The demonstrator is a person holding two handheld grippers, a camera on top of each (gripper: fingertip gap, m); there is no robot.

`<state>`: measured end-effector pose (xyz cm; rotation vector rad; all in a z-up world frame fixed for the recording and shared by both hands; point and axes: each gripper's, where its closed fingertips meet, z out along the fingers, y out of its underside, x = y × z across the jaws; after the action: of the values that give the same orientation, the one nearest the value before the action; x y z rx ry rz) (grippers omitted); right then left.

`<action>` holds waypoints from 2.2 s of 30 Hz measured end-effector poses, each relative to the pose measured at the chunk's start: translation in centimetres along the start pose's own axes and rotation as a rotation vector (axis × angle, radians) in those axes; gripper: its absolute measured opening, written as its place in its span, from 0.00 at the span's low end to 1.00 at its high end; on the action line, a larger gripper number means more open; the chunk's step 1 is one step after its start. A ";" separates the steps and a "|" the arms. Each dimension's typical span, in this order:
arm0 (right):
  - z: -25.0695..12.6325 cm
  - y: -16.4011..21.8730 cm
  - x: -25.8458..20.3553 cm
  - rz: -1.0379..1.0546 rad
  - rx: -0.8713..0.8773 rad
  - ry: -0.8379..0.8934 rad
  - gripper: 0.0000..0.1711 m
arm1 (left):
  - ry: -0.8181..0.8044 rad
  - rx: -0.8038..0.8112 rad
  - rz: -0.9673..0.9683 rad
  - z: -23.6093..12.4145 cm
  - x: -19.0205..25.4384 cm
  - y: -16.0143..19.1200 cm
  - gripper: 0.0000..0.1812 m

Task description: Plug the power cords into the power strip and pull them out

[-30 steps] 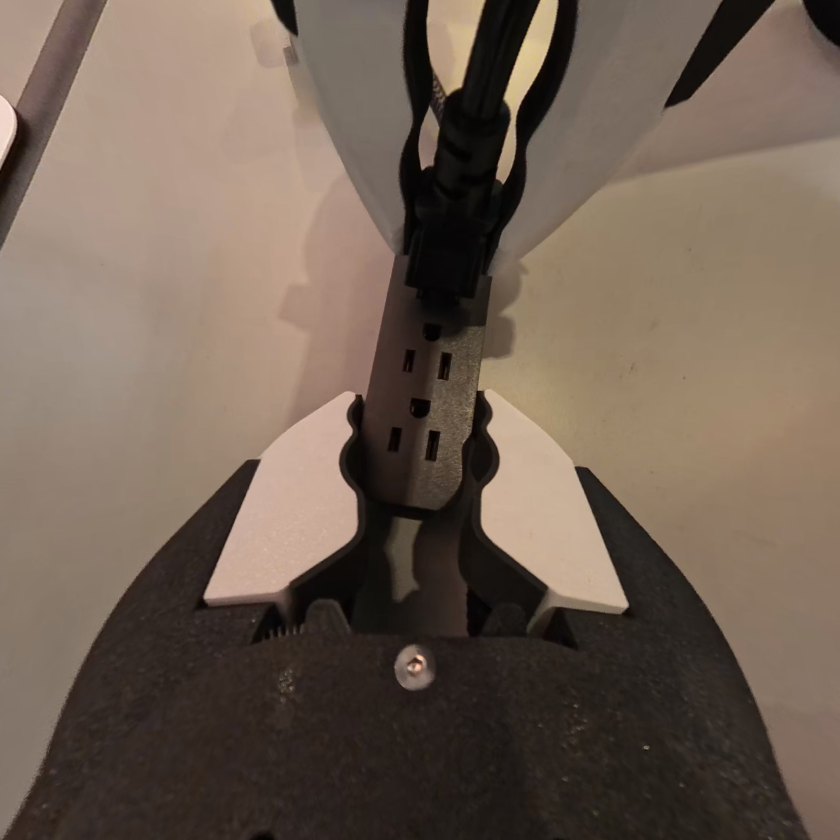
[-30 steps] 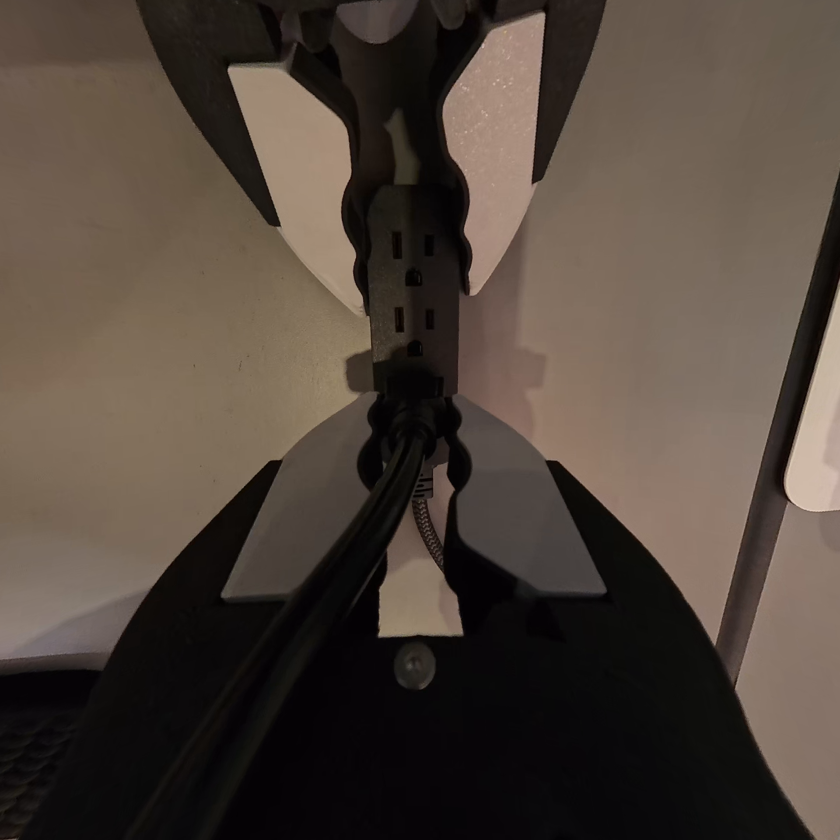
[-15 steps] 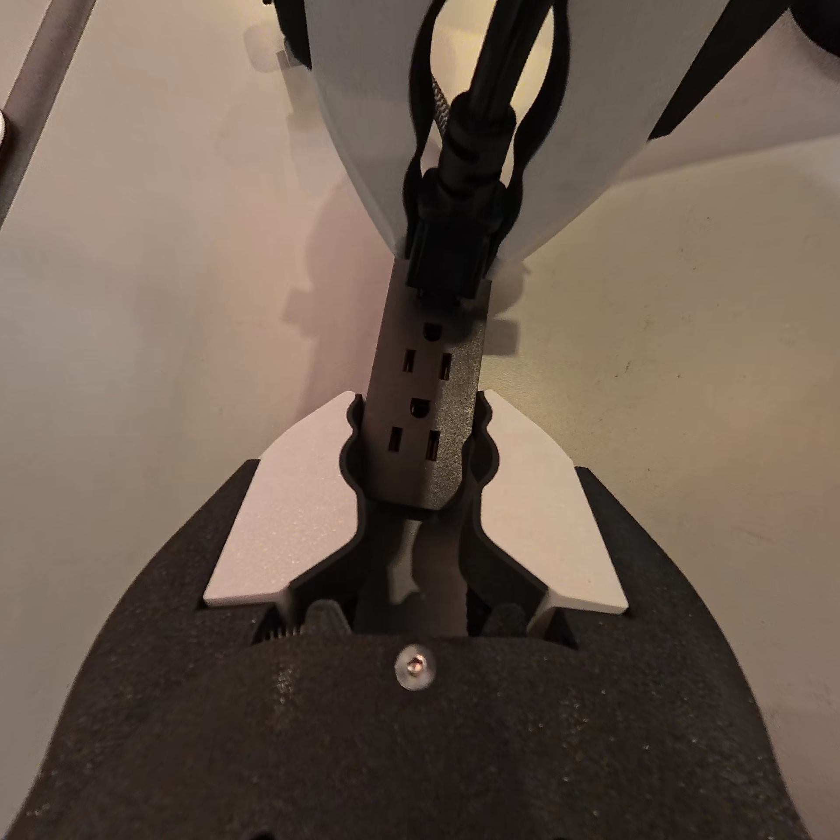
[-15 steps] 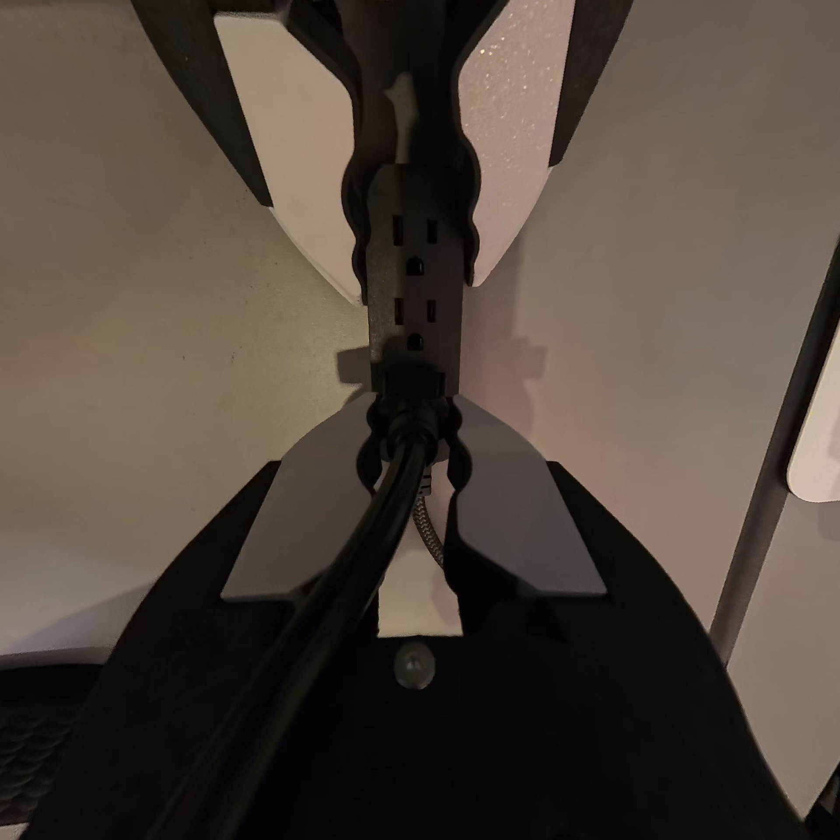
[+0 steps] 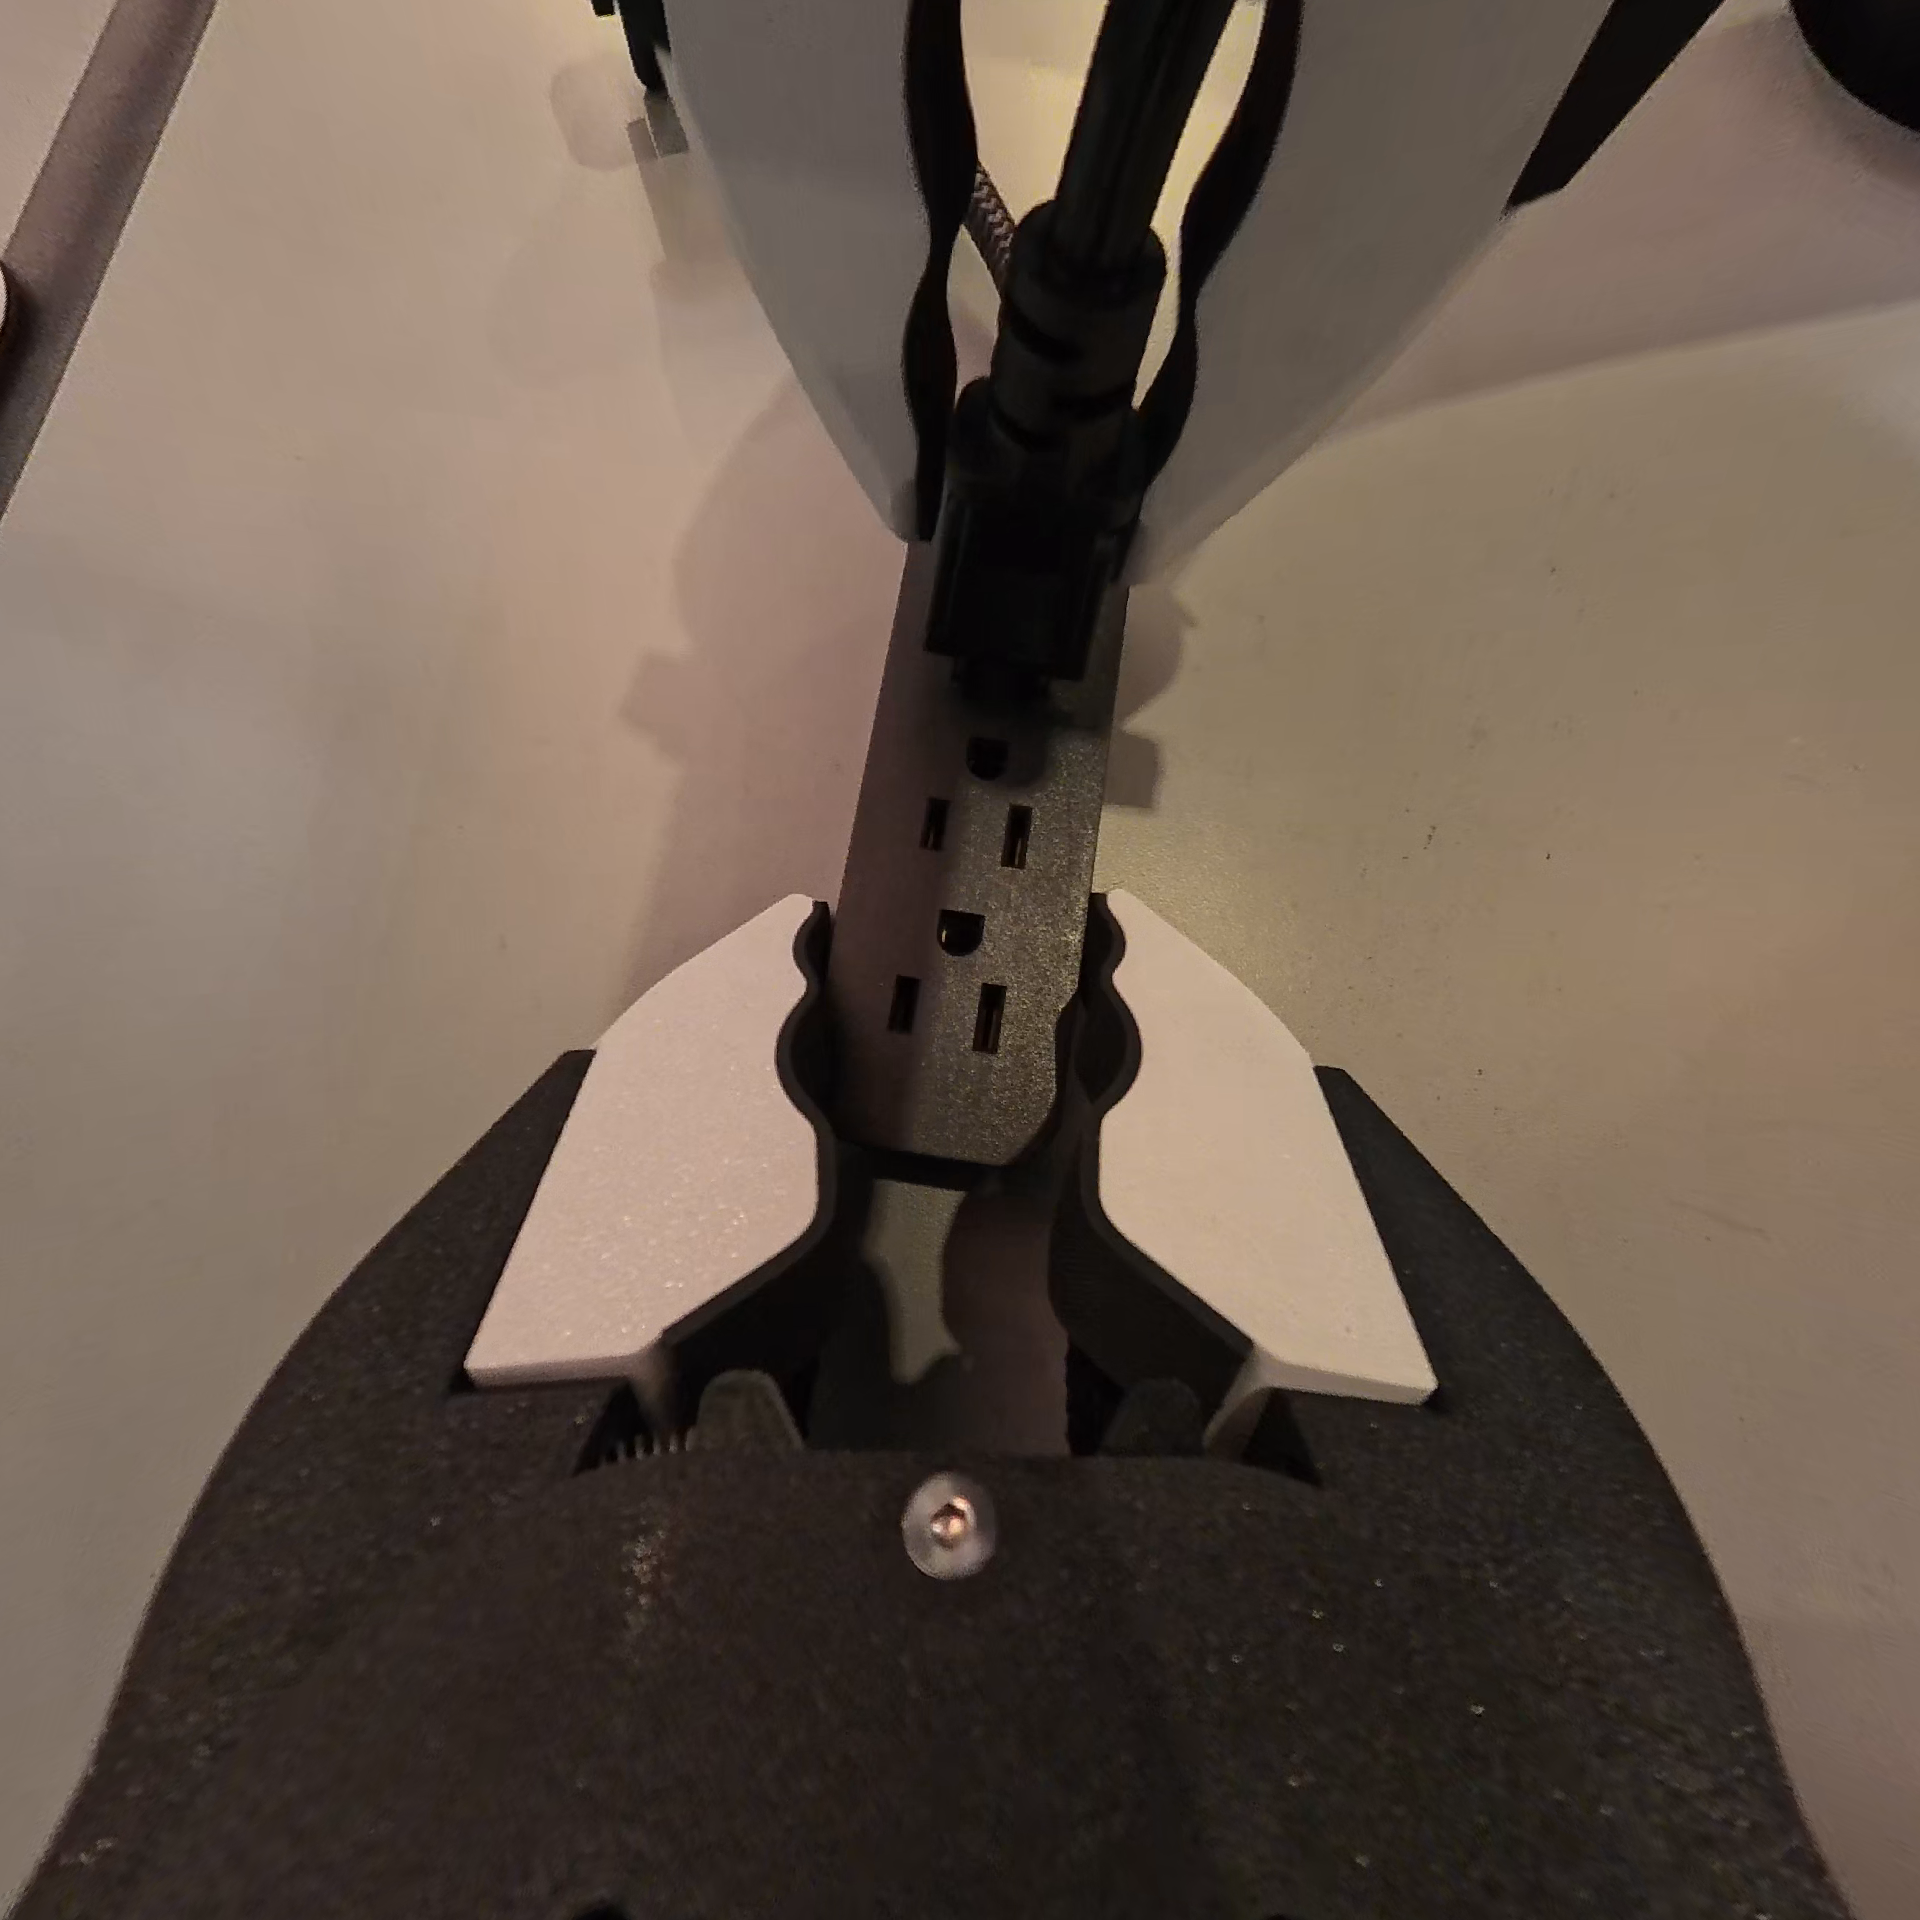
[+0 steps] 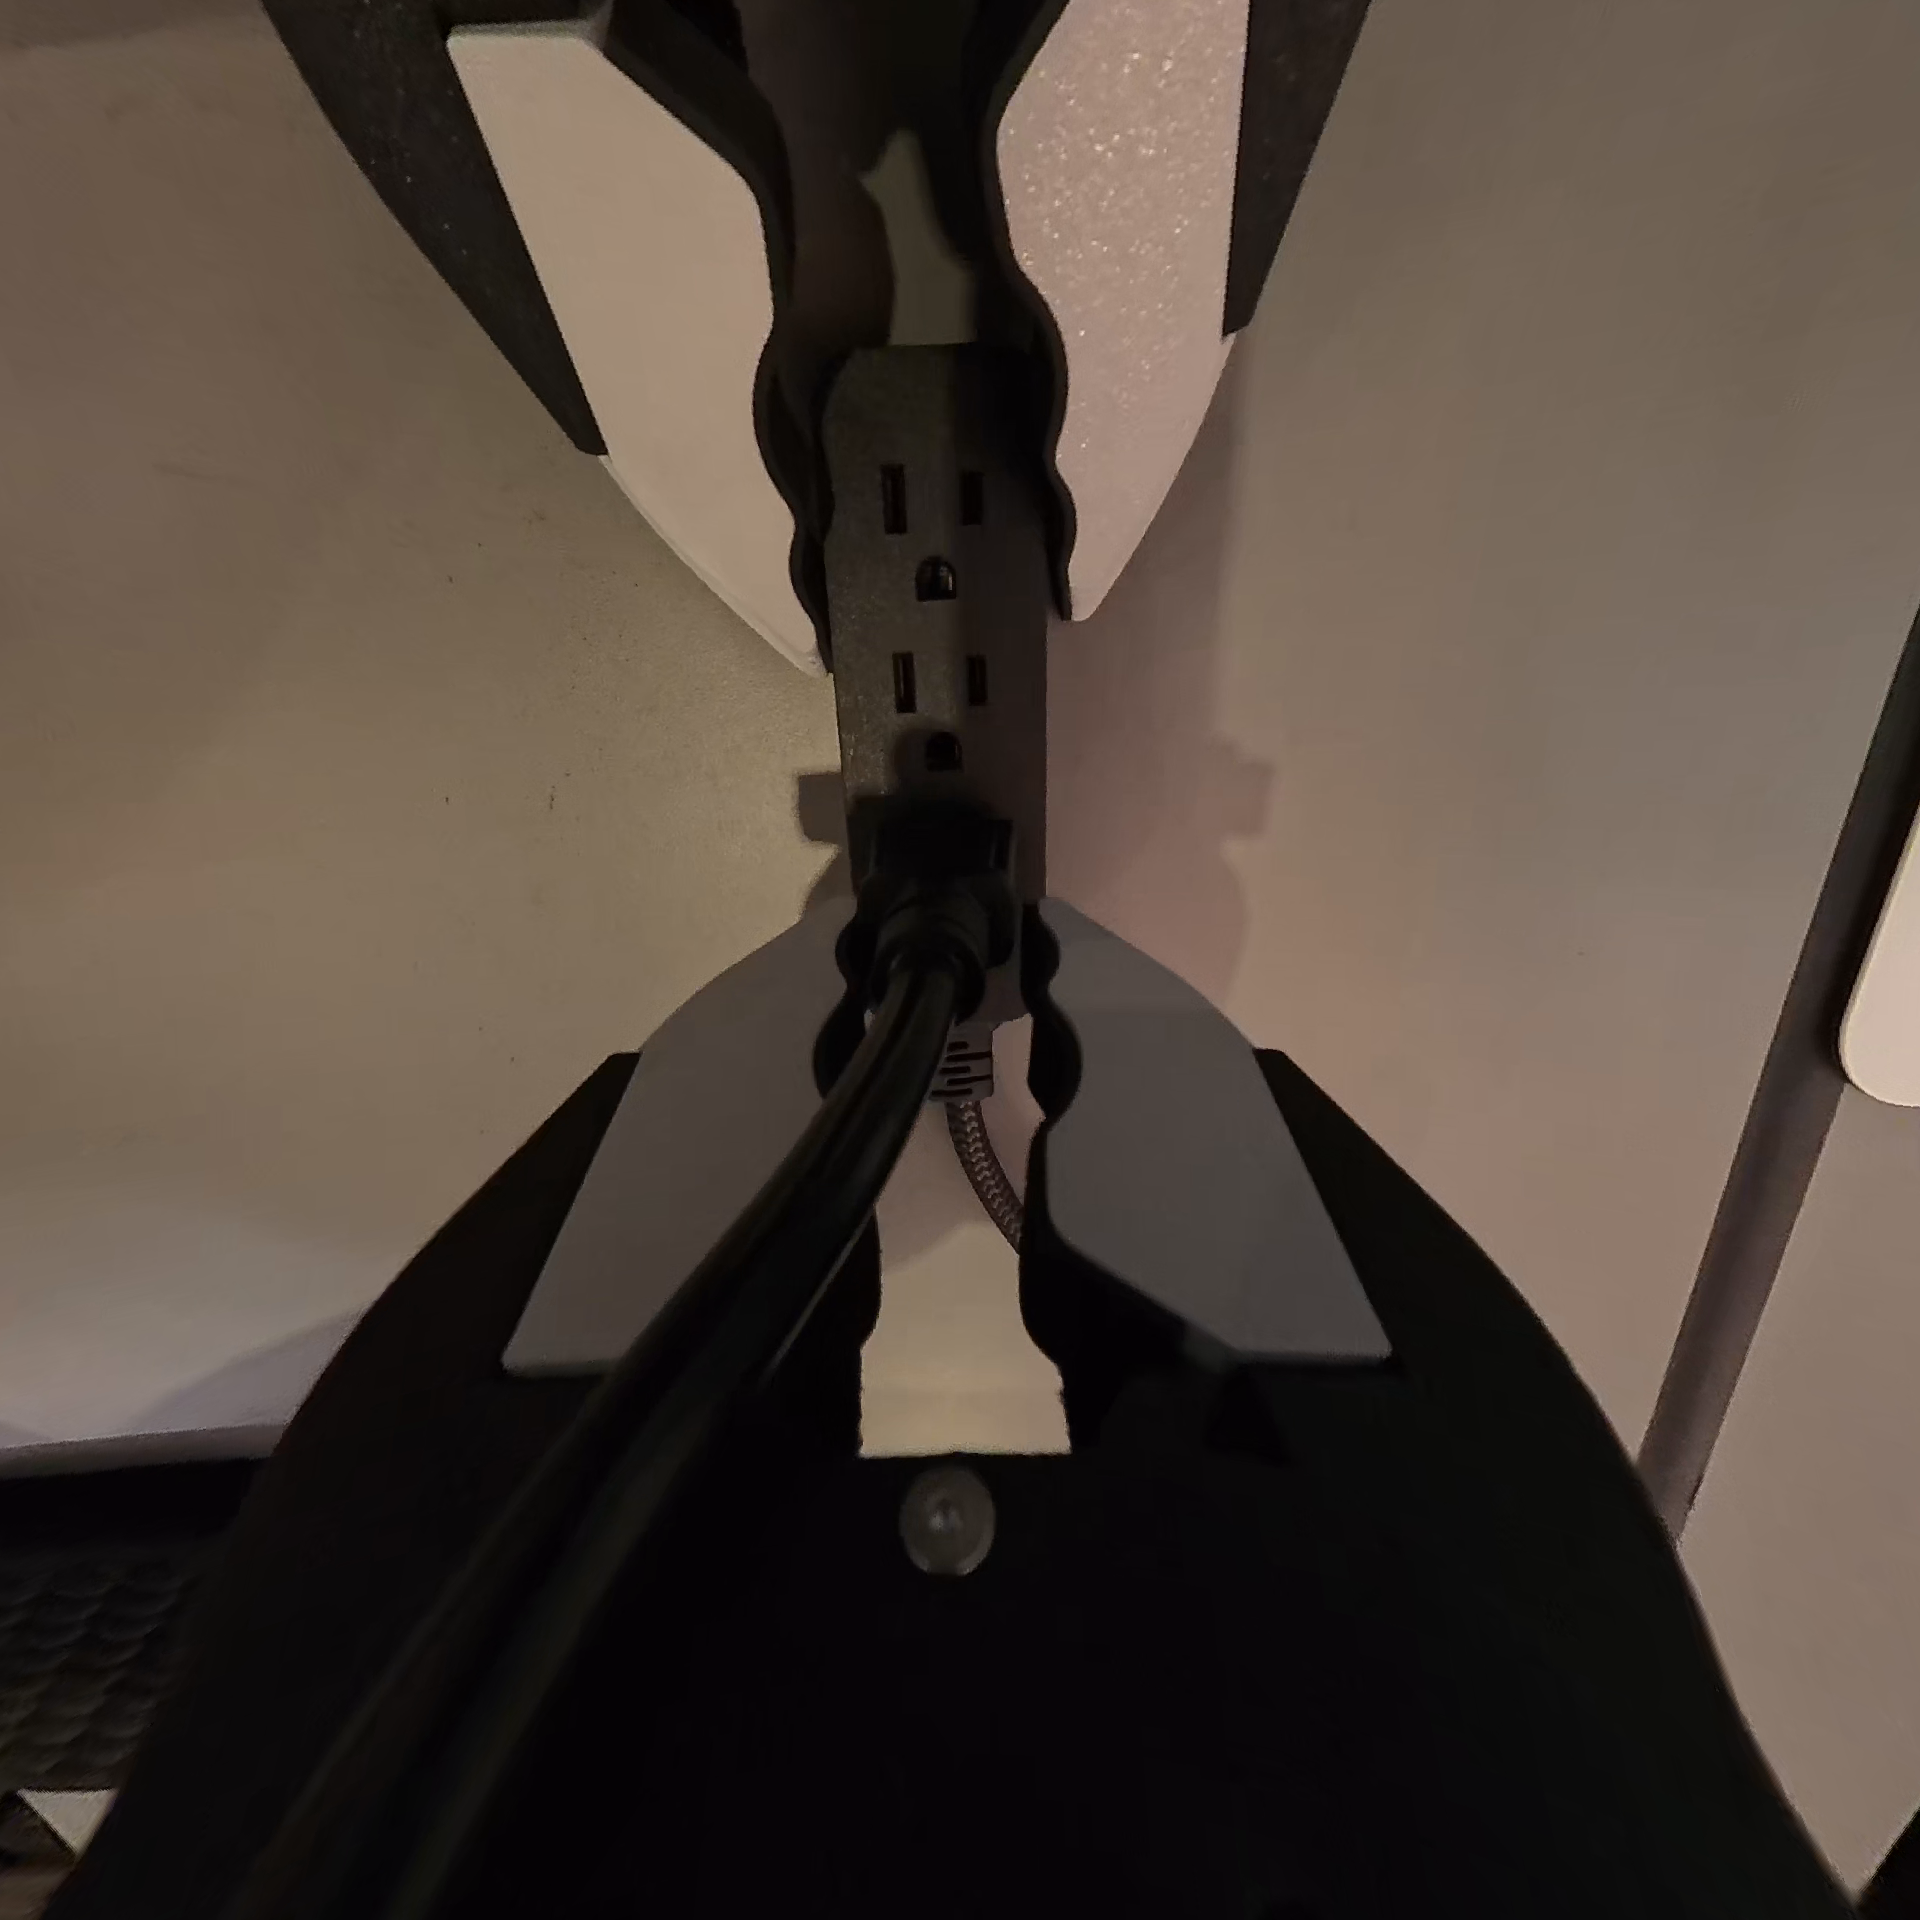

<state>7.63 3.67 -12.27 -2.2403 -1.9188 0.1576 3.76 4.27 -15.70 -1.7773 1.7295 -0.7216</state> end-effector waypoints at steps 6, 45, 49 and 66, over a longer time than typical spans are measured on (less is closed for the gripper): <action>-0.2 0.0 0.0 0.005 -0.005 -0.008 0.17 | 0.002 0.005 0.002 0.0 0.0 0.0 0.25; 0.3 -1.0 0.0 -0.064 0.005 -0.003 0.15 | 0.000 -0.005 -0.001 -0.1 0.1 0.0 0.25; 0.3 -1.0 0.0 -0.073 -0.022 0.005 0.15 | -0.001 -0.008 0.001 -0.1 0.1 0.0 0.26; 0.5 -1.1 -0.1 -0.048 0.041 0.026 0.15 | 0.003 0.000 -0.004 0.0 0.1 -0.1 0.25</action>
<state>6.42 3.80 -12.51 -2.1573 -1.9368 0.1590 3.80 4.16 -15.66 -1.7806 1.7285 -0.7268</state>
